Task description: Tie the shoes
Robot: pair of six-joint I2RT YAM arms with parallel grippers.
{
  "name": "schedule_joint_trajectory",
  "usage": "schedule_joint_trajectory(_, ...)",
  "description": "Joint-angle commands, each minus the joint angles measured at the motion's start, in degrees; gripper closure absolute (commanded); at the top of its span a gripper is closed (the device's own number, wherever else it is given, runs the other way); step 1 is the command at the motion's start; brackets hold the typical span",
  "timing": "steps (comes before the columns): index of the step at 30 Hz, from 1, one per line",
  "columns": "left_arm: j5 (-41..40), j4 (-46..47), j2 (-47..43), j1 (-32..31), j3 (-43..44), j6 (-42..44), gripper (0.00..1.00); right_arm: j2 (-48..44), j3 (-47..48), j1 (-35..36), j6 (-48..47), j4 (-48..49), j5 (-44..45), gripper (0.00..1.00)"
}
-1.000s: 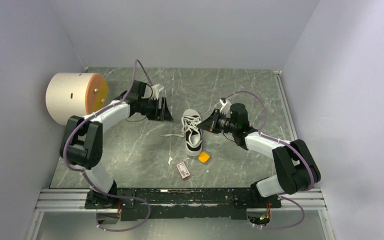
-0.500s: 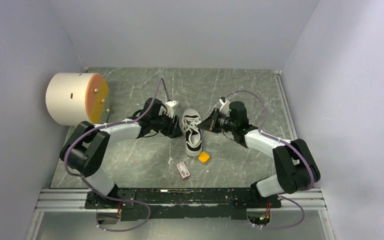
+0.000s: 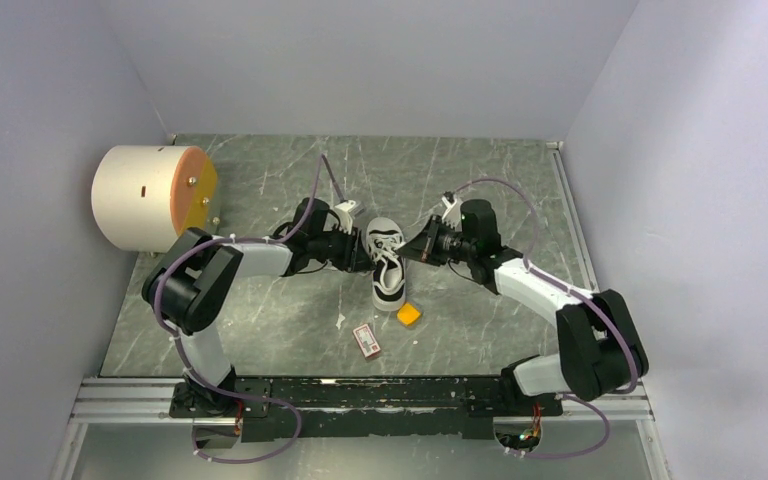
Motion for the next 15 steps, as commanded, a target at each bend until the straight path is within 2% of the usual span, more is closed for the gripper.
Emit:
schedule_joint_trajectory(1,-0.8,-1.0,2.3,0.1,1.2,0.6,0.71,-4.5,6.3,-0.1,-1.3,-17.6,3.7,1.00)
schedule_joint_trajectory(5,-1.9,-2.2,1.0,0.1,0.0,1.3,0.79,-5.6,15.7,-0.1,-2.0,-40.4,11.5,1.00)
schedule_joint_trajectory(8,-1.2,-2.1,1.1,0.1,-0.7,1.6,0.77,-3.7,19.2,-0.1,-0.3,-50.8,12.7,1.00)
schedule_joint_trajectory(11,0.4,-2.6,1.8,0.1,-1.0,1.9,0.68,-3.6,19.9,-0.1,1.8,-52.0,11.0,1.00)
schedule_joint_trajectory(15,1.9,-1.6,2.2,0.1,-1.6,1.3,0.63,-4.8,20.4,-0.1,4.2,-49.5,10.9,1.00)
